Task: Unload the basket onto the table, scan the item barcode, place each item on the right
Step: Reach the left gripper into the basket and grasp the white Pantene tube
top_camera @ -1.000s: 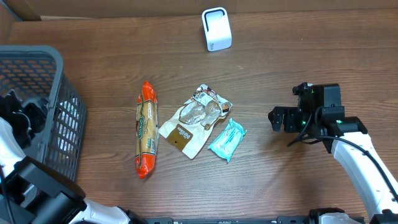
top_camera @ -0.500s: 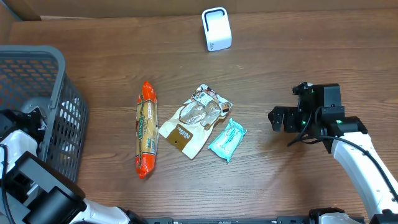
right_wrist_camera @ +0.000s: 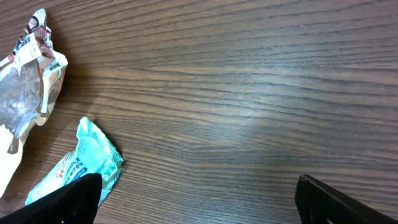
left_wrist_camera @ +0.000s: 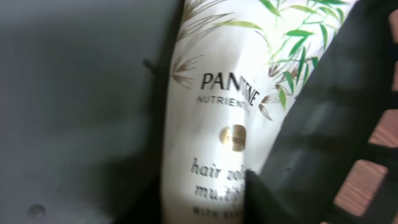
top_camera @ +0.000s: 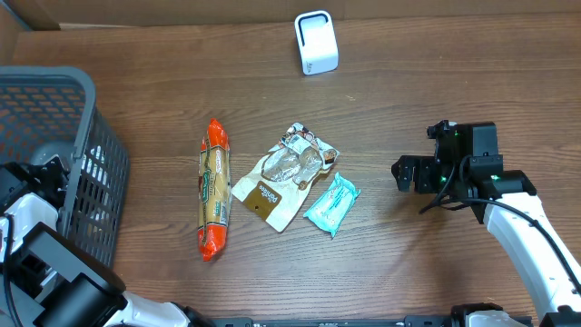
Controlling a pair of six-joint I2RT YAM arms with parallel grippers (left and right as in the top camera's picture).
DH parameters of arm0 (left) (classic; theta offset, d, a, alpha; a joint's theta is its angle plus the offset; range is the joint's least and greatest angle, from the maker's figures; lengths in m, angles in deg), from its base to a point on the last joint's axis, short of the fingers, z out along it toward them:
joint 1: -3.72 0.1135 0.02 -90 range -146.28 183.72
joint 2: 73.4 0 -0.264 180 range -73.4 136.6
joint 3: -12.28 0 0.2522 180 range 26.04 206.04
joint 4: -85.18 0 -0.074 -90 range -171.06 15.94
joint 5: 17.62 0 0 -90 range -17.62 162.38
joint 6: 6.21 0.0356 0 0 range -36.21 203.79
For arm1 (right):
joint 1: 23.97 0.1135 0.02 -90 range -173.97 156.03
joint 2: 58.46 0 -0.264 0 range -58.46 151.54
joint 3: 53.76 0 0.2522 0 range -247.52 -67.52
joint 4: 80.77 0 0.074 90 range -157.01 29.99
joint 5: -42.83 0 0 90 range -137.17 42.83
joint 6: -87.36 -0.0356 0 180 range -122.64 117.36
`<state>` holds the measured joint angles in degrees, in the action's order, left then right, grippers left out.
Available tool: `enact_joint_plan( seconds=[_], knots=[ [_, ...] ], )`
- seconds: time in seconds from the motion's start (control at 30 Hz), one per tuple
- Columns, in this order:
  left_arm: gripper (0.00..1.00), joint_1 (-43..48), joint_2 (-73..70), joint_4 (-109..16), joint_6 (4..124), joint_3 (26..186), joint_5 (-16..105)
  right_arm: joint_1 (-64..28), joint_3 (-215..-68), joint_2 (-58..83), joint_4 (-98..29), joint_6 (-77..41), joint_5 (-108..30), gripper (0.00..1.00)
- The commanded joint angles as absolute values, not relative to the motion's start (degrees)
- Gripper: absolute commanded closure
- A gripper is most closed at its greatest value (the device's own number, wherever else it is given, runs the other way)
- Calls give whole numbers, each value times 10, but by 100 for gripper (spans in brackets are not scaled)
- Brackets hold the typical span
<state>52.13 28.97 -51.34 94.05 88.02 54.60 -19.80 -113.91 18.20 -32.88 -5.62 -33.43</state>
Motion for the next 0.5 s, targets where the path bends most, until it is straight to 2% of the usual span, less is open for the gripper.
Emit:
enact_joint_plan(
  seconds=[0.0,0.23,0.47],
  knots=[
    [94,517,307,-508,938,858,558,-195,-1150,181,-331,-56,-330,0],
    [96,517,305,-481,858,906,558,-195,-1150,181,-331,-56,-330,0],
    [96,517,291,-331,849,1076,518,-195,-1150,181,-331,-56,-330,0]
  ],
)
